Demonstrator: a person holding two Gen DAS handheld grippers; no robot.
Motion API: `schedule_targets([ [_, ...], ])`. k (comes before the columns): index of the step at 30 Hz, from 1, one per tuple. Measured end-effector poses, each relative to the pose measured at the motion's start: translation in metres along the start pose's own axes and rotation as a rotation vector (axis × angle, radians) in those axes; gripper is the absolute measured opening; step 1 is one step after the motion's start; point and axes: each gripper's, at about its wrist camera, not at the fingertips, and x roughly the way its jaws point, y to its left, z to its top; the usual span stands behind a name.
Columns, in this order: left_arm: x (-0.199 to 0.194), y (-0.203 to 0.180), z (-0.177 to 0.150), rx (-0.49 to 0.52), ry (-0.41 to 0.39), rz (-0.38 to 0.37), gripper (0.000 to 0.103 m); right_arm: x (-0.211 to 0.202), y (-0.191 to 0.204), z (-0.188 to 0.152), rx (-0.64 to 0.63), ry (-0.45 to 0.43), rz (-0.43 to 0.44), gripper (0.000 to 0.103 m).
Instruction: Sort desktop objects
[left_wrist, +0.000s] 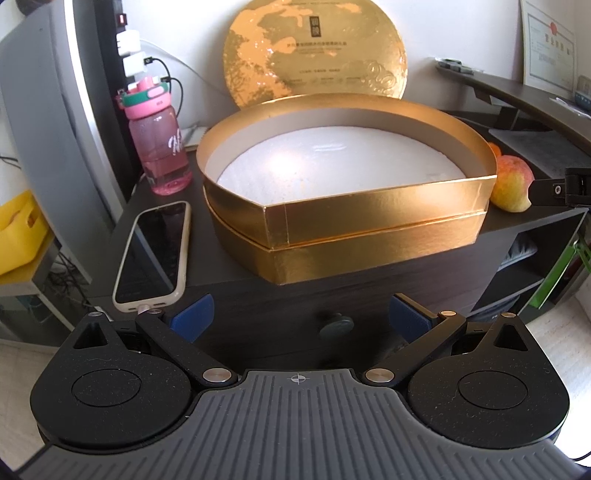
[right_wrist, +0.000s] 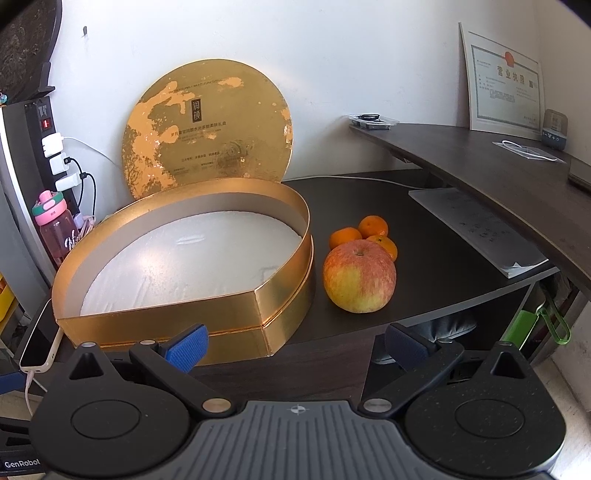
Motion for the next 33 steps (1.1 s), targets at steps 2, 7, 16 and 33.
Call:
schedule_targets([
  [2, 0.0, 0.0, 0.0, 0.0, 0.0, 0.001, 0.103, 0.0, -0.001, 0.0, -0.001, 0.001, 0.002, 0.103],
  [7, 0.0, 0.0, 0.0, -0.001, -0.001, 0.002, 0.103, 0.001, 0.0, -0.001, -0.003, 0.003, 0.003, 0.103],
  [16, 0.0, -0.002, -0.002, -0.006, 0.001, 0.003, 0.103, 0.003, -0.001, -0.001, -0.003, 0.007, 0.005, 0.103],
  [33, 0.006, 0.0, 0.001, -0.007, 0.012, -0.01, 0.103, 0.012, 0.0, -0.002, 0.002, 0.025, -0.011, 0.103],
])
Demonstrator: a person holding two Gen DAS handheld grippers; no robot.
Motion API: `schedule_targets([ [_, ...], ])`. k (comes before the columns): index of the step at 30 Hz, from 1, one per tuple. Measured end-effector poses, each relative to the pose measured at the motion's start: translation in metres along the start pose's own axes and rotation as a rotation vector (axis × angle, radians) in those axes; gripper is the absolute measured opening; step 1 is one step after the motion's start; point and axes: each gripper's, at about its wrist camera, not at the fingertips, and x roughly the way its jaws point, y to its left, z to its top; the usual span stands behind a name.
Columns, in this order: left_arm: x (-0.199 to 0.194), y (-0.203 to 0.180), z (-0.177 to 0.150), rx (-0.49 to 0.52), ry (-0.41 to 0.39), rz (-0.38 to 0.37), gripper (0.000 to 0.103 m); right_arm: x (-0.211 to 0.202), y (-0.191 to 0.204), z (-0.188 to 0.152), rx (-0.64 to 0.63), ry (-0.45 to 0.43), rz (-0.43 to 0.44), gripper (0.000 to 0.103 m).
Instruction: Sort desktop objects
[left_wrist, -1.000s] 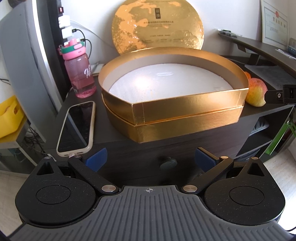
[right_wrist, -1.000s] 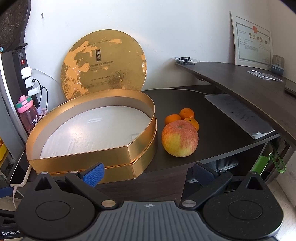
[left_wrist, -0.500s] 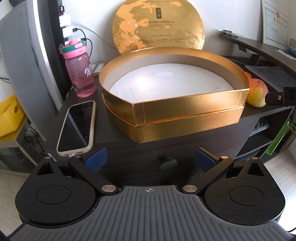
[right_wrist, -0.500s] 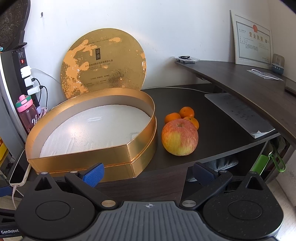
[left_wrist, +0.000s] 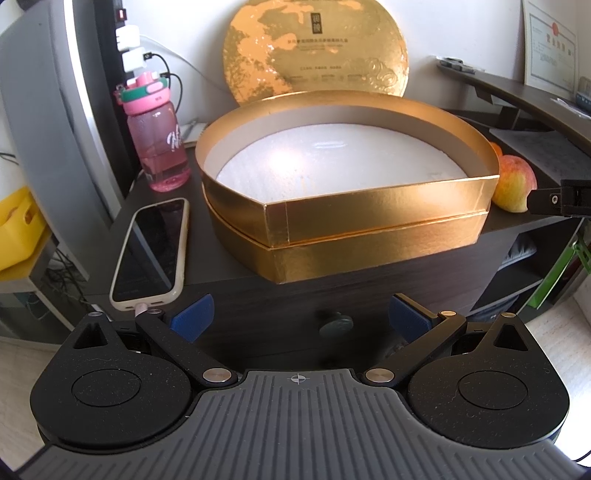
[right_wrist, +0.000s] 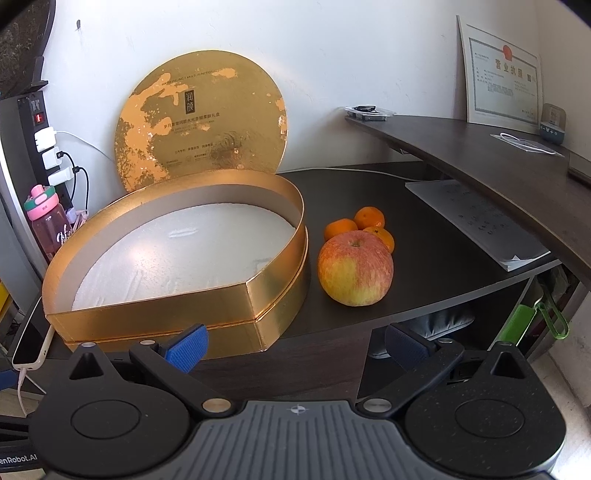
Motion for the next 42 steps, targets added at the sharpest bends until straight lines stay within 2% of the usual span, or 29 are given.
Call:
schedule_targets([
  [15, 0.015, 0.004, 0.025, 0.004, -0.001, -0.051, 0.103, 0.024, 0.009, 0.024, 0.035, 0.023, -0.016, 0.103],
  [24, 0.009, -0.002, 0.032, 0.076, -0.071, -0.123, 0.103, 0.034, 0.014, 0.036, 0.075, 0.028, -0.022, 0.103],
  [29, 0.007, -0.003, 0.032, 0.107, -0.096, -0.154, 0.103, 0.032, 0.007, 0.042, 0.158, 0.014, -0.011, 0.103],
  [32, 0.009, 0.0, 0.034, 0.108, -0.086, -0.161, 0.103, 0.033, 0.002, 0.043, 0.215, 0.006, 0.033, 0.103],
  [35, 0.011, 0.004, 0.035, 0.102, -0.073, -0.17, 0.103, 0.036, -0.002, 0.041, 0.267, 0.014, 0.138, 0.103],
  [37, 0.012, 0.007, 0.035, 0.101, -0.068, -0.176, 0.103, 0.037, -0.001, 0.038, 0.295, 0.009, 0.157, 0.103],
  [42, 0.013, 0.013, 0.037, 0.101, -0.076, -0.175, 0.103, 0.03, 0.017, 0.036, 0.201, -0.115, 0.156, 0.103],
])
